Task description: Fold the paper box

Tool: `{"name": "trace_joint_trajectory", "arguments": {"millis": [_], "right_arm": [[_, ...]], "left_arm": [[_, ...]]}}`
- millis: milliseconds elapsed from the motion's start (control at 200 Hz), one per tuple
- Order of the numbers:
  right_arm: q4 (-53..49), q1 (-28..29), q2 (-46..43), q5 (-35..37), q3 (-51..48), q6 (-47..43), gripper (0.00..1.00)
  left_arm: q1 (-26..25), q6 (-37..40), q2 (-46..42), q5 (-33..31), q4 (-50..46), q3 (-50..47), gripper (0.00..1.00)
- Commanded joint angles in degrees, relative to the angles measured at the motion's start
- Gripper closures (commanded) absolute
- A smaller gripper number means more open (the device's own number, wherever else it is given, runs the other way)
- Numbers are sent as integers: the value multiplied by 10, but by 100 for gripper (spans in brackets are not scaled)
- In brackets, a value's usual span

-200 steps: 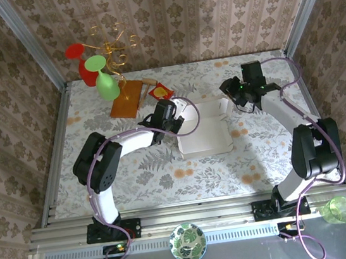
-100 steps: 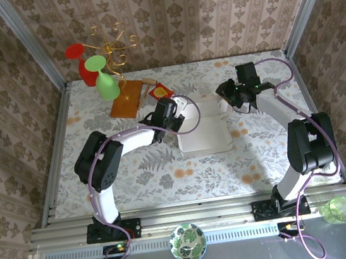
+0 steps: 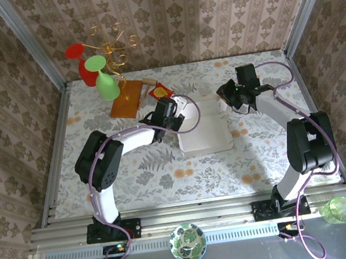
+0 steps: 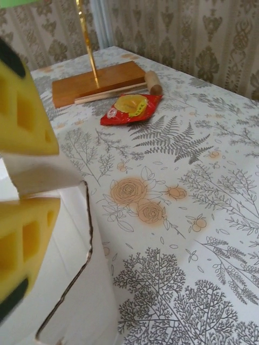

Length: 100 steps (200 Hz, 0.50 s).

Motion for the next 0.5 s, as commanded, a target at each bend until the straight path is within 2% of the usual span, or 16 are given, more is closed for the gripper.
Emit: {"name": "trace_joint_trajectory", "arguments": {"millis": [0,140,270,370,495], "right_arm": [[43,-6,-72,31,-48,20,65],[81,-17,-134,45,-135,29,57],[111,-17,-140,34,-203,29,56],[148,-17,-106,27,-224,20,59],[186,-15,-45,15,-203,14,61]], "left_arm": [[7,-5,8,-5,-43,20,100],[6,-5,15,-2,-58,29,100],[4,-6,21,-3,-64,33,100],[3,-6,26,-4,-73,39,100],[3,-2,30,-3,-85,48,100]]}}
